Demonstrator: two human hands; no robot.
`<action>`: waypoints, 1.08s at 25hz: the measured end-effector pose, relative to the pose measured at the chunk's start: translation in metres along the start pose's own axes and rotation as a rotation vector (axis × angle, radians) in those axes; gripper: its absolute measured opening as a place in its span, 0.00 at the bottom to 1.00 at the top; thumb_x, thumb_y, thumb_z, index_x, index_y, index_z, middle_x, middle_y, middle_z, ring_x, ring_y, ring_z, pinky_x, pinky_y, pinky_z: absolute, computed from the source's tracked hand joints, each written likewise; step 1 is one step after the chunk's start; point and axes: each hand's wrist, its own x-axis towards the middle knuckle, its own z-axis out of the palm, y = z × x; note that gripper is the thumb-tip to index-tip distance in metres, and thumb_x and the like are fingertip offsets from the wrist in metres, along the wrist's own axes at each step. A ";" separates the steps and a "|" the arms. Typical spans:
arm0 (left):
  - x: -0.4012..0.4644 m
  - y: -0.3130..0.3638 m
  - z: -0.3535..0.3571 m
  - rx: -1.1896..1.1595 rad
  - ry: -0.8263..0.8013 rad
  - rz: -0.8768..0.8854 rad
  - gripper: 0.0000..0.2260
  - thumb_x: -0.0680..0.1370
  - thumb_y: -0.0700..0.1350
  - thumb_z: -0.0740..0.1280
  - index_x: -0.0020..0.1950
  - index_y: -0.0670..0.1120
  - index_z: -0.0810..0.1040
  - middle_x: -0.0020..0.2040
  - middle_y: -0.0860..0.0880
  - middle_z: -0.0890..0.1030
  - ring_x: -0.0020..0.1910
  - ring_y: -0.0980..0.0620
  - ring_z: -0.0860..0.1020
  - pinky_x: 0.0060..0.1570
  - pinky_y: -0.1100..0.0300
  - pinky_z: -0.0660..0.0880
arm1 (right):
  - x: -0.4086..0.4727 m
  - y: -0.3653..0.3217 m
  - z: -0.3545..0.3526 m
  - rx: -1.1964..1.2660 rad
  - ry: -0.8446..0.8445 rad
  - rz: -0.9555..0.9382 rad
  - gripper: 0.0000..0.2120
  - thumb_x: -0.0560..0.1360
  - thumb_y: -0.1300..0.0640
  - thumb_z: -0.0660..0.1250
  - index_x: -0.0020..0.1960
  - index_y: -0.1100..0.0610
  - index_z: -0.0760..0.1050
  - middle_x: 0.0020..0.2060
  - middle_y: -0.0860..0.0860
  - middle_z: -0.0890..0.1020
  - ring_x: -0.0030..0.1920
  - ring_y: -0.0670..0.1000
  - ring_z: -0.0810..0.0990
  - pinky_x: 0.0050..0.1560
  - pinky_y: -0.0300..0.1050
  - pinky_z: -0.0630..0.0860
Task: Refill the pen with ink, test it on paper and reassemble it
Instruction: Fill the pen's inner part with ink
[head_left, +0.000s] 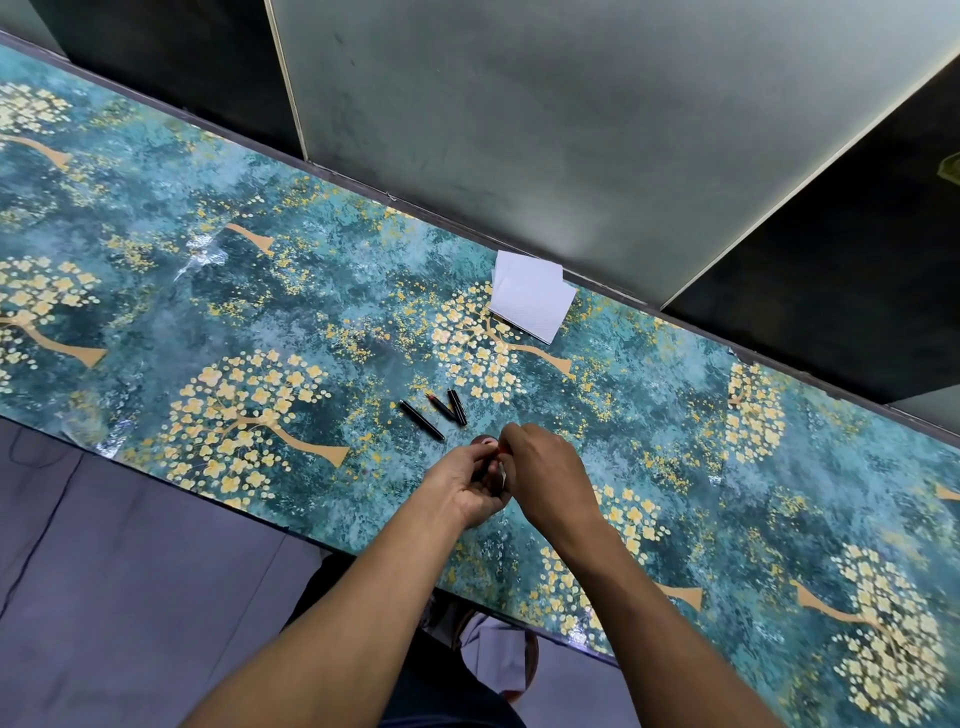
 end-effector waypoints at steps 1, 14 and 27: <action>0.001 0.000 0.000 0.001 -0.003 0.000 0.05 0.77 0.37 0.69 0.43 0.37 0.77 0.35 0.45 0.74 0.30 0.54 0.71 0.23 0.60 0.76 | 0.001 0.000 -0.001 -0.002 -0.002 0.000 0.02 0.78 0.59 0.66 0.49 0.56 0.73 0.43 0.55 0.80 0.40 0.59 0.78 0.36 0.48 0.65; 0.005 0.002 -0.002 -0.057 -0.023 -0.010 0.03 0.76 0.36 0.69 0.46 0.36 0.77 0.37 0.44 0.74 0.31 0.54 0.71 0.24 0.59 0.77 | -0.001 0.002 0.003 0.033 0.027 0.054 0.07 0.81 0.52 0.63 0.51 0.56 0.74 0.44 0.54 0.81 0.43 0.59 0.78 0.37 0.48 0.66; 0.002 0.003 -0.001 -0.056 -0.023 -0.004 0.04 0.76 0.36 0.69 0.49 0.37 0.77 0.40 0.44 0.77 0.31 0.54 0.73 0.24 0.60 0.77 | 0.000 0.000 0.005 -0.007 0.034 0.047 0.09 0.82 0.53 0.60 0.49 0.57 0.74 0.42 0.54 0.80 0.41 0.58 0.78 0.37 0.48 0.65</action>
